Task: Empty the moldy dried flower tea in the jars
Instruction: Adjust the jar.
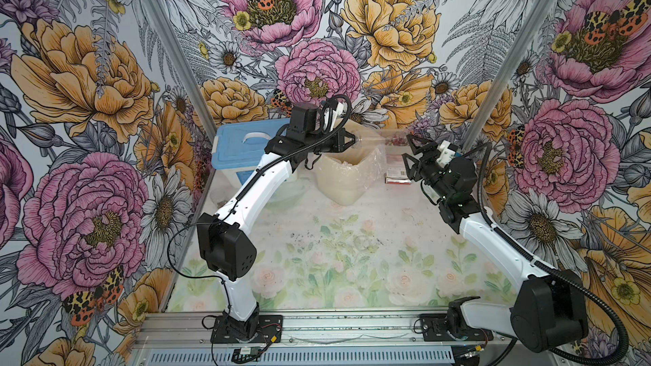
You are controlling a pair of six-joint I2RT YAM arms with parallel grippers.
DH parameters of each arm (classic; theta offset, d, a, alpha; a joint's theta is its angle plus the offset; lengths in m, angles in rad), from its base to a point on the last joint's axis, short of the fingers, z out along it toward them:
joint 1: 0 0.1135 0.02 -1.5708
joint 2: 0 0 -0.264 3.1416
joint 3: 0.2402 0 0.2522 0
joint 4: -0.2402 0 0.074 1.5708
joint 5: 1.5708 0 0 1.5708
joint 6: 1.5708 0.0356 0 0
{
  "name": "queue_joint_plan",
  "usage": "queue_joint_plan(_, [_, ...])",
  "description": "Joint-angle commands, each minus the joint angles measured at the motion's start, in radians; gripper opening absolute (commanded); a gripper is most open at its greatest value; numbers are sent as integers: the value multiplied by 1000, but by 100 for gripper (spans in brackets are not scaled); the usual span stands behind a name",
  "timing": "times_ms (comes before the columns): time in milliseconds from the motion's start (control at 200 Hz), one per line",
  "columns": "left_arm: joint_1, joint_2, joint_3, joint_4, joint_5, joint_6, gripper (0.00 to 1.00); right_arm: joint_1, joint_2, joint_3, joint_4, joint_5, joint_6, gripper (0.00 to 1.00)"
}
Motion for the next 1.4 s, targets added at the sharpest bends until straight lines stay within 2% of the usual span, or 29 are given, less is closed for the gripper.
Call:
queue_joint_plan(0, [-8,-26,-10,38,17,-20,0,12,13,11,78,24,27,87])
queue_joint_plan(250, [-22,-21,-13,52,21,-30,0,37,84,33,178,48,85,82])
queue_joint_plan(650, [-38,-11,-25,56,28,-33,0,48,106,43,220,126,101,72])
queue_joint_plan(1010, [-46,-3,-43,57,30,-34,0,64,150,72,266,153,129,68])
queue_joint_plan(1271, [-47,0,-45,56,33,-36,0,73,171,64,310,171,154,54])
queue_joint_plan(1396, [-46,0,-44,57,33,-36,0,76,172,59,316,180,157,52])
